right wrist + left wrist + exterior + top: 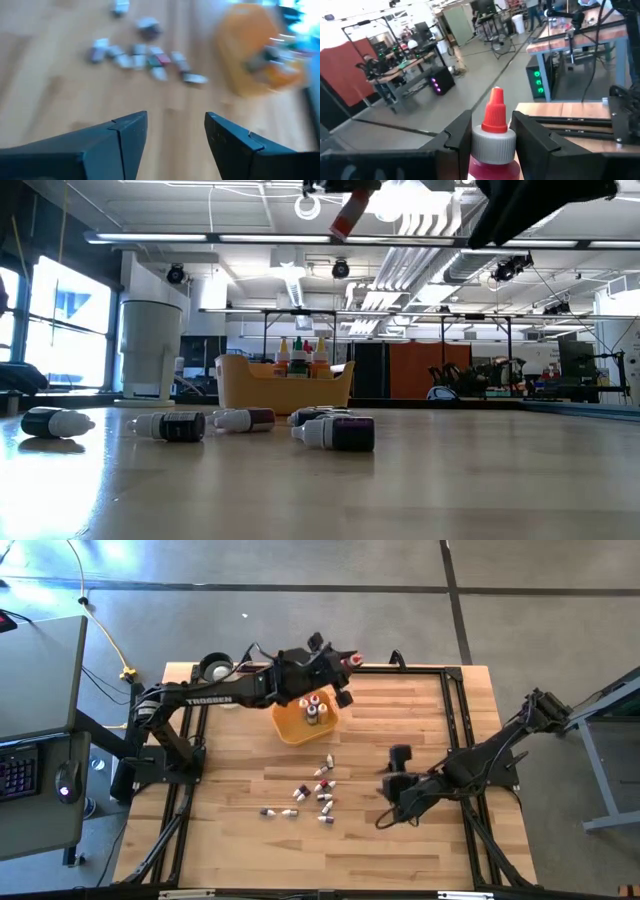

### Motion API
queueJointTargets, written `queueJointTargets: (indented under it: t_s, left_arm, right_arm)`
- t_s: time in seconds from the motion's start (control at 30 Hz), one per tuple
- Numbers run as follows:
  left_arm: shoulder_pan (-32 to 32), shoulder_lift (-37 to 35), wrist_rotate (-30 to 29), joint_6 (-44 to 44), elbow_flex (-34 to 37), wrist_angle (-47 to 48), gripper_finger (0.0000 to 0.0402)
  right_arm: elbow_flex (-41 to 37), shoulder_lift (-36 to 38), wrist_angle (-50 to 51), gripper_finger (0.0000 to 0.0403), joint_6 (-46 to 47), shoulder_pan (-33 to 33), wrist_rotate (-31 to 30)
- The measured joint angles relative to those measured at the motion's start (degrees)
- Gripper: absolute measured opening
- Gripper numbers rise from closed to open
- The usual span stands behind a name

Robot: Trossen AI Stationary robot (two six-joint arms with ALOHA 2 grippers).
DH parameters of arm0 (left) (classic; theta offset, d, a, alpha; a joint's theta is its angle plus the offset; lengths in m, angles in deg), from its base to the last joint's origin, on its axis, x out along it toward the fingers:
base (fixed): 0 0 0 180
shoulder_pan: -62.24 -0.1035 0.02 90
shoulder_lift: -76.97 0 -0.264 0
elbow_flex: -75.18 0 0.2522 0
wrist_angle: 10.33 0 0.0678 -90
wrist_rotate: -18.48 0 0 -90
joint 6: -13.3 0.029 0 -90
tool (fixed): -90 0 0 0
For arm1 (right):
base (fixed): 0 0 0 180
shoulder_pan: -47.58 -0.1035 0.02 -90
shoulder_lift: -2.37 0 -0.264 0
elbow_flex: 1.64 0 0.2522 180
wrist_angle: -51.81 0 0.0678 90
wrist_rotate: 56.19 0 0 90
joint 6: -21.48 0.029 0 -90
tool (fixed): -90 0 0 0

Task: Pick & Place food coloring
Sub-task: Put the large orange food coloring bottle into the yellow bin

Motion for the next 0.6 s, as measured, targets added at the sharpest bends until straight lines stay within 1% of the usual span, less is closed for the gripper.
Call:
queueJointTargets:
  t_s: [0.03, 0.13, 0.2, 0.27, 0.37, 0.43, 0.53, 0.6]
  left_arm:
    - [-0.83, 0.0, 1.83, -0.04, 0.0, 0.03, 0.0114]
    - [-3.08, -0.09, 9.68, -1.61, 1.47, -1.65, 0.0114]
    - [-4.4, -0.11, 14.22, -3.71, 4.08, -4.06, 0.0114]
    - [-5.54, -0.09, 17.03, -5.69, 7.4, -6.78, 0.0114]
    - [-6.42, -0.09, 19.8, -8.32, 13.54, -12.72, 0.0114]
    - [-6.46, -0.03, 20.35, -8.87, 18.28, -17.41, 0.0114]
    - [-6.02, 0.0, 20.11, -9.34, 25.61, -27.44, 0.0115]
    - [-5.34, 0.0, 20.08, -11.37, 30.84, -35.98, 0.0115]
  right_arm:
    - [0.0, 0.61, 1.33, 0.0193, 1.61, -0.01, -2.61]
    - [0.0, 2.33, 6.4, 0.0193, 8.0, -0.01, -9.45]
    - [0.0, 3.26, 9.94, 0.0193, 12.79, -0.14, -12.5]
    - [0.0, 3.8, 12.83, 0.0193, 16.89, -0.5, -14.28]
    - [0.0, 3.89, 15.01, 0.0193, 21.41, -1.24, -16.16]
    - [0.0, 3.89, 15.16, 0.0193, 22.73, -1.88, -17.18]
    - [0.0, 3.89, 15.12, 0.0193, 23.51, -2.66, -17.88]
    - [0.0, 3.89, 14.94, 0.0193, 23.55, -3.06, -18.81]
